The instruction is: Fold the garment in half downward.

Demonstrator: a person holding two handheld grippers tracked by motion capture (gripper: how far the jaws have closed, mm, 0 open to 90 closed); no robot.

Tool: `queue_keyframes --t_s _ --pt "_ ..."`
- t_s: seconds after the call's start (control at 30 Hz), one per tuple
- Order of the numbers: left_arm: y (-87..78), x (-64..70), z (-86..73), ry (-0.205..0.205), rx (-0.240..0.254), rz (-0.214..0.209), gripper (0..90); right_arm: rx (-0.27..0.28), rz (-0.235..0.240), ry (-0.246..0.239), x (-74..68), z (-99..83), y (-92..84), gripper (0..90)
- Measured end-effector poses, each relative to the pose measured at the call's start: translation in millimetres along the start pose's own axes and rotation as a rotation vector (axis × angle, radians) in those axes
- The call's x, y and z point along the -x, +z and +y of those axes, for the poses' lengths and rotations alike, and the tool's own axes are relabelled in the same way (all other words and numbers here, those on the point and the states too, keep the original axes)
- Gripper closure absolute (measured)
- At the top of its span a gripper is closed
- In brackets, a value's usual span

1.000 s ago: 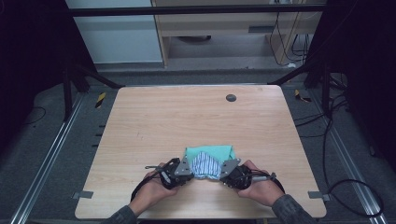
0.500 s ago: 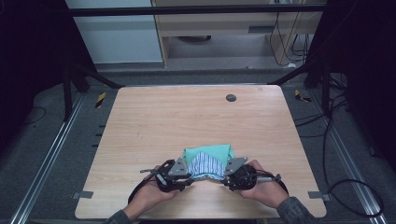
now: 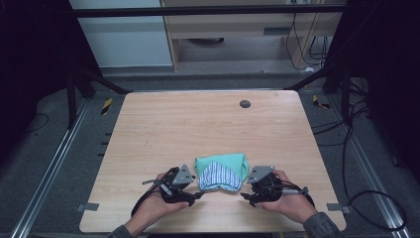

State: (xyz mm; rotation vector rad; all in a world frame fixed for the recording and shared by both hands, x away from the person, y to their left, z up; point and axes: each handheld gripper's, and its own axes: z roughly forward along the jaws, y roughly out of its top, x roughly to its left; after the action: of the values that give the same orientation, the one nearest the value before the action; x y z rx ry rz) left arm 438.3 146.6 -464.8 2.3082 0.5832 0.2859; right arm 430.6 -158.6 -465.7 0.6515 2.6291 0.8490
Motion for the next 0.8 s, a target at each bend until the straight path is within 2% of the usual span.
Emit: queue_keyframes --t_s 0.07,0.2,0.3,0.47,0.5,0.53,0.57,0.63,0.7,0.8 --pt "-2.6 -3.8 -0.7 -0.021 0.01 0.021 26.3 0.002 -0.028 0.03 5.2 -3.6 -2.9 24.8" --pt "-5.6 -16.6 -2.7 -0.059 -0.004 0.048 18.6 0.002 -0.068 0.093 16.1 -9.1 -5.5 17.8" --pt "-7.1 -24.0 -3.9 -0.079 -0.004 0.056 17.0 0.001 -0.097 0.131 24.0 -12.6 -6.2 14.6" --pt "-8.3 -36.8 -4.9 -0.097 -0.021 0.077 14.4 0.005 -0.125 0.23 40.1 -17.7 -4.1 10.9" --pt "-8.3 -47.0 -6.4 -0.123 -0.016 0.094 13.7 0.015 -0.141 0.25 46.3 -19.5 -2.4 10.8" --pt "-8.3 -47.0 -6.4 -0.123 -0.016 0.094 12.8 0.018 -0.15 0.263 49.2 -20.3 -1.5 10.4" --pt "-7.4 -58.5 -8.3 -0.148 -0.027 0.126 11.9 0.027 -0.168 0.286 54.4 -21.5 0.4 10.0" --pt "-5.3 -69.7 -11.4 -0.164 -0.031 0.159 11.1 0.045 -0.189 0.333 62.0 -23.1 3.3 9.5" --pt "-2.7 -84.2 -15.8 -0.219 -0.024 0.189 9.5 0.062 -0.218 0.395 71.0 -24.7 7.4 9.2" --pt "0.5 -105.3 -23.4 -0.282 -0.003 0.246 8.7 0.074 -0.267 0.457 84.6 -27.4 15.7 8.3"
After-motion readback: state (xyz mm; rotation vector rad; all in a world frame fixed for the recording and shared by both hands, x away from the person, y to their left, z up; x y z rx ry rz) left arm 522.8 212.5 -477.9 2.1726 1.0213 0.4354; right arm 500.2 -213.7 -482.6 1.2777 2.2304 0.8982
